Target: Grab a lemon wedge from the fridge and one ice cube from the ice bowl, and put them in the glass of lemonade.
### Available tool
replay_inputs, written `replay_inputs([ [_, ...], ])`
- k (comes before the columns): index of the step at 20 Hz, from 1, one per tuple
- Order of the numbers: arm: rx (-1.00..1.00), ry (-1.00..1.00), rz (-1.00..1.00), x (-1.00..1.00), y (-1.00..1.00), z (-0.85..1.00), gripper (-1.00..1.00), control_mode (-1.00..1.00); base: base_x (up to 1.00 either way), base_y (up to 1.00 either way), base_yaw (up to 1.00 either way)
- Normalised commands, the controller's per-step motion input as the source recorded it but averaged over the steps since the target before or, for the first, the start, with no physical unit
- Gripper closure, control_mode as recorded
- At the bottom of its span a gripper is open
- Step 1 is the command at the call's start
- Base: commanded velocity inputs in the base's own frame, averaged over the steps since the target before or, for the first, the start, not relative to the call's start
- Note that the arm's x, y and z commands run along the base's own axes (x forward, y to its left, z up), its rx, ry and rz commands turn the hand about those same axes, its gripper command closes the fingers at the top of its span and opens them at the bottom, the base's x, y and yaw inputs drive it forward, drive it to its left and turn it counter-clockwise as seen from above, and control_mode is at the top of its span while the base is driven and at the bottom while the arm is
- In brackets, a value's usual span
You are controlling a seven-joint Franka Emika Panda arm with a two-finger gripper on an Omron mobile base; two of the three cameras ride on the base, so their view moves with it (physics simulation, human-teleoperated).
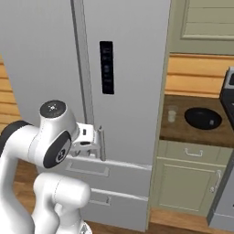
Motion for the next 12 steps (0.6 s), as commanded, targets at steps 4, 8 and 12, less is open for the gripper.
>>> replay_inputs([
  [4, 0.00, 0.00, 0.00, 0.00, 0.00, 0.00, -1.00, 1.00, -0.03, 0.71, 0.00],
  [8, 0.00, 0.00, 0.00, 0.00, 0.00, 0.00, -1.00, 1.00, -0.01, 0.48, 0.00],
  [12, 0.00, 0.00, 0.00, 0.00, 0.00, 0.00, -1.00, 1.00, -0.15, -0.15, 0.00],
])
